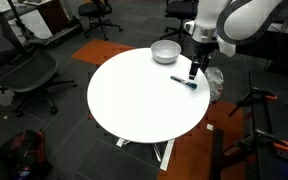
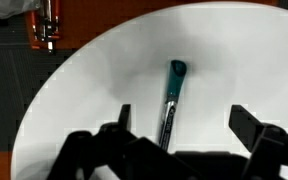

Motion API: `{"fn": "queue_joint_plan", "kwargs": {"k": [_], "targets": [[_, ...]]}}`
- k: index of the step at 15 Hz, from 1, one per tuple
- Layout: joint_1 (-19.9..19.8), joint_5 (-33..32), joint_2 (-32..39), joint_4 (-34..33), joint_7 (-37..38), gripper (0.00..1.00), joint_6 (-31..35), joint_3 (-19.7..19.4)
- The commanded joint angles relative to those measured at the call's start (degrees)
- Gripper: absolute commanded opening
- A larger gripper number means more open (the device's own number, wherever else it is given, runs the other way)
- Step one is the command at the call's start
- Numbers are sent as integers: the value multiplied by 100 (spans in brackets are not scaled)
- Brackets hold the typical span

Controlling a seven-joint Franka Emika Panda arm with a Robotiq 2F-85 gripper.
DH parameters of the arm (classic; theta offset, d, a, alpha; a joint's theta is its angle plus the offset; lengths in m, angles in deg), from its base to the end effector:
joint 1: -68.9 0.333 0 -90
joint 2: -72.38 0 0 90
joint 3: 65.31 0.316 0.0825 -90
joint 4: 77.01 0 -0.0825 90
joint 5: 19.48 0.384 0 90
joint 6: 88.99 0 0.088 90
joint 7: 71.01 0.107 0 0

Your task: Put the marker in the white bowl

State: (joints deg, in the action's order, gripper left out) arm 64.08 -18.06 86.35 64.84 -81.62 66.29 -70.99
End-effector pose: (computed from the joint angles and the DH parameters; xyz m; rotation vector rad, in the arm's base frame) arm 0.4676 -0.0895 0.1960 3.1295 -0.0279 -0.0162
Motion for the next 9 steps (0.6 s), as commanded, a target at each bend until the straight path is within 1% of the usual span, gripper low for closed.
{"fn": "queue_joint_plan", "kwargs": {"k": [1,9], "targets": [[-109,82,467,-372,110,100,159,134],[-36,-99,1268,-975,485,100,381,28]]}}
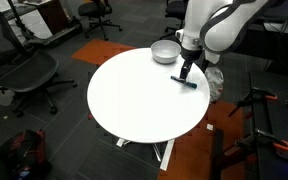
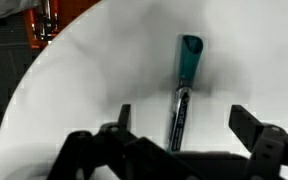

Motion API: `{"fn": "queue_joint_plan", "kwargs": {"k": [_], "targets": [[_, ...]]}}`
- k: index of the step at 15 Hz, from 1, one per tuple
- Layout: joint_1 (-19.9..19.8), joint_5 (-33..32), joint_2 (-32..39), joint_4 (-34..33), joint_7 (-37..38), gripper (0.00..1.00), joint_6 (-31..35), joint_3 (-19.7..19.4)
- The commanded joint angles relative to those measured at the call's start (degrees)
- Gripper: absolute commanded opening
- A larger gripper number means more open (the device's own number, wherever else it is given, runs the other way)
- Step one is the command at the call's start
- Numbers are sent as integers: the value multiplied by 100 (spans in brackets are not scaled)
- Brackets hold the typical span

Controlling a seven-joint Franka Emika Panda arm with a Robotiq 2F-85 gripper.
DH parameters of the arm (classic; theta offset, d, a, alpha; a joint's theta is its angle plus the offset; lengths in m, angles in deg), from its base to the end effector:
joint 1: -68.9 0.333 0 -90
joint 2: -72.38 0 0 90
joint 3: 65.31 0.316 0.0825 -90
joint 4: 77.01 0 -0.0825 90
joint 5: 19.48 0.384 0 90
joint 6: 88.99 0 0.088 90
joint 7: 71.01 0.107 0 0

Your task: Put the marker in the white bowl

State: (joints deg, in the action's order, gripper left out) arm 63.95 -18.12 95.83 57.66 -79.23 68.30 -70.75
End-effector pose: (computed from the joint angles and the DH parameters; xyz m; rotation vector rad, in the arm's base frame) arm 0.4989 -0.0952 0.1572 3.1140 -0.0814 -0.0262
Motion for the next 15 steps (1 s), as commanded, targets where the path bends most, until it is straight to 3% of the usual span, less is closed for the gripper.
{"fn": "queue_joint_plan", "kwargs": {"k": [1,3,4,5,15], "targets": [[-36,-81,411,-325,273,100,188,7],[-27,-92,577,-452,336,100,197,-16],[-36,-81,642,-504,351,75,201,-13],[-36,-88,705,-551,372,74,210,-20],[-36,-98,808,-730,372,0,240,-16]]}}
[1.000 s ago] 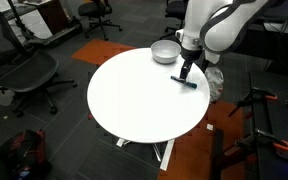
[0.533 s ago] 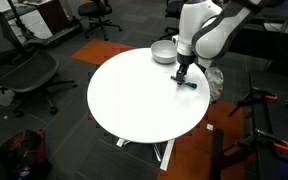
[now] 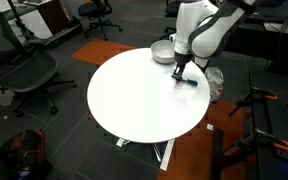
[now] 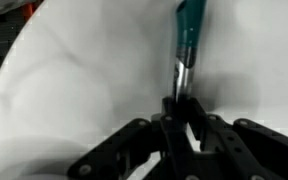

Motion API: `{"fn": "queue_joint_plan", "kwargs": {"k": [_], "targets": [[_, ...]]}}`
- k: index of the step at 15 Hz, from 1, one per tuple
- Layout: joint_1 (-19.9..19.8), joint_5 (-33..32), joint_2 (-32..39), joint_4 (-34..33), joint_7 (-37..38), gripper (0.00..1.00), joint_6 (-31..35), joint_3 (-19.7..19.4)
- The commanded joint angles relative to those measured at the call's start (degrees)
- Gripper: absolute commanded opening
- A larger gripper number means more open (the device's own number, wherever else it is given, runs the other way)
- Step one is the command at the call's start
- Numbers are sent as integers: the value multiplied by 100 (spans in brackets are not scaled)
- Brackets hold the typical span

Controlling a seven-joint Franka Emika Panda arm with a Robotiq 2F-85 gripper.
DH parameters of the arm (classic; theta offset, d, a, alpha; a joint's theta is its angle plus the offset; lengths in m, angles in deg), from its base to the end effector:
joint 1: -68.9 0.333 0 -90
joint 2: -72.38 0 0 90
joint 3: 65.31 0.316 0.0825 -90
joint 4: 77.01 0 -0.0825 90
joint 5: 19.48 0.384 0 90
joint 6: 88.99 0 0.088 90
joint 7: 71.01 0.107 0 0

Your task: Put the marker in the white bowl

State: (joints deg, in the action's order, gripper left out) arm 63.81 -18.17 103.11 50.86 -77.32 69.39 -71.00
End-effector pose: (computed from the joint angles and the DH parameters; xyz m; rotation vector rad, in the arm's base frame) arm 0.5272 -0.1043 0.1292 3.0971 -0.1324 -0.0110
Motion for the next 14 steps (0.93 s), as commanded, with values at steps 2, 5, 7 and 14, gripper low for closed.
{"fn": "queue_joint_plan", "kwargs": {"k": [2,5,7,14], "targets": [[13,-124,2,3,205,5,145,-20],[76,-222,-249,127,232,5,219,-99],[146,-327,-433,186,285,5,289,-192],[233,-690,-1086,-9,729,5,86,-503]]}}
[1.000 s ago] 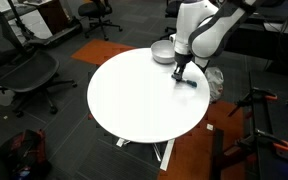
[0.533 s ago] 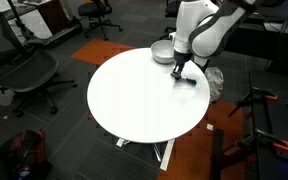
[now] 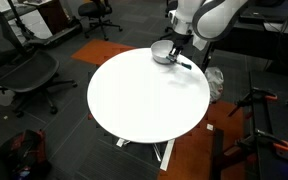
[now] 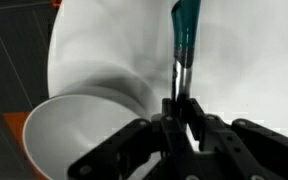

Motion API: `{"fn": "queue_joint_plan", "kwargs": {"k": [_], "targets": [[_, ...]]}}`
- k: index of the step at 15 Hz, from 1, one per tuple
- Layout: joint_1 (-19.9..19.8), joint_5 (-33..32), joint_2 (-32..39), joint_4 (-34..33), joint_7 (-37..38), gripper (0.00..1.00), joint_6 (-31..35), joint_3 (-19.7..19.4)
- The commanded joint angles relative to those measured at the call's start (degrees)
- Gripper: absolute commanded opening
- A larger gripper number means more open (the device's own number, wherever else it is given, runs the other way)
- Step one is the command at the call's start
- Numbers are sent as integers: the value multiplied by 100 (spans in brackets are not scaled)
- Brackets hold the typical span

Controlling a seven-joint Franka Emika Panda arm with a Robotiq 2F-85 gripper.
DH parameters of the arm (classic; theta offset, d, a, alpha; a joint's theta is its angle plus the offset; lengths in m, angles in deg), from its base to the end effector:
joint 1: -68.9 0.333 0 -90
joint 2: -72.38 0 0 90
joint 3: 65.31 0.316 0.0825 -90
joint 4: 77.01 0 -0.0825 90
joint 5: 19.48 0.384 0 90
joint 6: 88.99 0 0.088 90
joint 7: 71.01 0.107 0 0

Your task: Put the marker in the white bowl

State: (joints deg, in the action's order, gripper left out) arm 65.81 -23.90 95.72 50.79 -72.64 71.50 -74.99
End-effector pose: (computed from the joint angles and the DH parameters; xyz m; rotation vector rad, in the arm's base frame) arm 0.5500 -0.1218 0.2056 3.0115 -0.1577 0.2315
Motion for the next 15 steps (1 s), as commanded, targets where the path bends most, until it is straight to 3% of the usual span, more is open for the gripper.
{"fn": "queue_joint_plan", "kwargs": {"k": [1,9,15], "targets": [[-25,-42,-396,-77,278,5,-142,-76],[140,-180,-115,-1205,1613,5,-358,-595],[-4,-16,574,-2317,2086,5,-1145,-629]]}}
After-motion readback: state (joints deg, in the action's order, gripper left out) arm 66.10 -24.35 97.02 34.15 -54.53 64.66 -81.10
